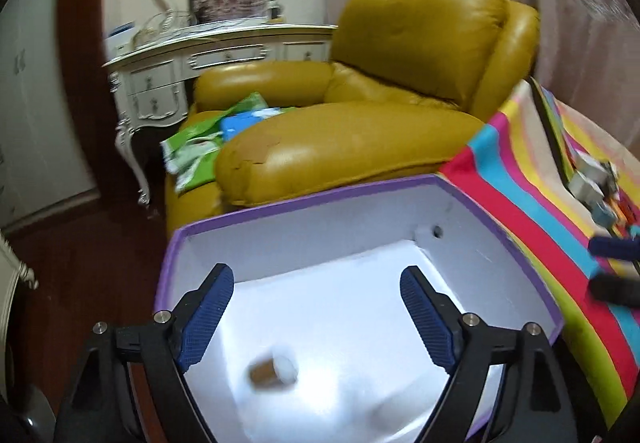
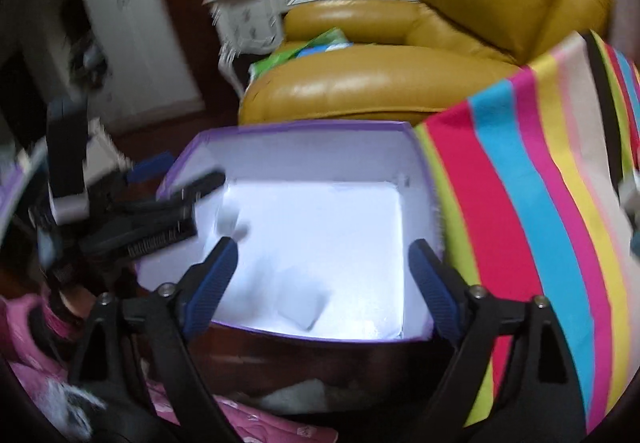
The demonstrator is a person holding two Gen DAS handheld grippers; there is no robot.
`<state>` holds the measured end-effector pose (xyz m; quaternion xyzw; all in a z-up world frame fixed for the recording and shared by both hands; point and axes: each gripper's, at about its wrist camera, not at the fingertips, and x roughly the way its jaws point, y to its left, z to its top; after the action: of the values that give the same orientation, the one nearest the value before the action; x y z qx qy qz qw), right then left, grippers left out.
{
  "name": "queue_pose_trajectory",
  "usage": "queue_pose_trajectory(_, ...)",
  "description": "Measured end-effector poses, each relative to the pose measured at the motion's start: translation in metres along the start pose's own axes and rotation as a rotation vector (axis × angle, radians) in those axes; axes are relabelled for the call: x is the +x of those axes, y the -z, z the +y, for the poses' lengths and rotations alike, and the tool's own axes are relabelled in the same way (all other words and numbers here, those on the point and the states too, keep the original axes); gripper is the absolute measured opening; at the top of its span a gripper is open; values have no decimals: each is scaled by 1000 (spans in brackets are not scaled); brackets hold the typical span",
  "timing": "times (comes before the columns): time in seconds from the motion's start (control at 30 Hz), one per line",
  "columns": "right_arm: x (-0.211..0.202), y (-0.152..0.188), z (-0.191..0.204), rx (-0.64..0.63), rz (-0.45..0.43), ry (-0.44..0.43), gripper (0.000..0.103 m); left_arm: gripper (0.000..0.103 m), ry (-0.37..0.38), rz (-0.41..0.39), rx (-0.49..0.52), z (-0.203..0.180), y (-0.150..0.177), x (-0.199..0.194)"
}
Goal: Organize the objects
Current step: 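Open both tools to drop the roll and foam block into the box, then grasp the teal box with the left tool while the right tool grasps the white cube box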
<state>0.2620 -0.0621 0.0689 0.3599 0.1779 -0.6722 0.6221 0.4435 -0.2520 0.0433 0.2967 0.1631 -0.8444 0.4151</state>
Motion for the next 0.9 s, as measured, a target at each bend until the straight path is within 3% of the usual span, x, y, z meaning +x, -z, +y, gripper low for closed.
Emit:
queue_pose_trajectory(0.13, -38, 4, -37, 84, -89, 97, 90, 86, 154, 21, 52, -38, -4, -7)
queue_pose_trajectory(0.23, -71, 29, -87, 210, -112, 204, 91, 88, 264, 22, 162, -81, -7, -15)
queue_pose_trajectory(0.4, -121, 86, -170, 444, -99, 427, 91, 93, 530, 91, 320, -184, -12, -11)
queue_pose_trajectory(0.47, -136, 107, -193, 501, -93, 491, 91, 93, 588, 117, 379, -232, -11, -1)
queue_pose_trajectory(0.6, -164, 143, -230, 601, -101, 573, 91, 93, 637, 183, 479, -330, -19, 43)
queue_pose_trajectory(0.73, -182, 158, -246, 636, -105, 605, 91, 93, 637, 177, 600, -419, -38, 83)
queue_pose_trajectory(0.9, -186, 174, -263, 663, -114, 616, 91, 93, 607, 158, 754, -482, -48, 117)
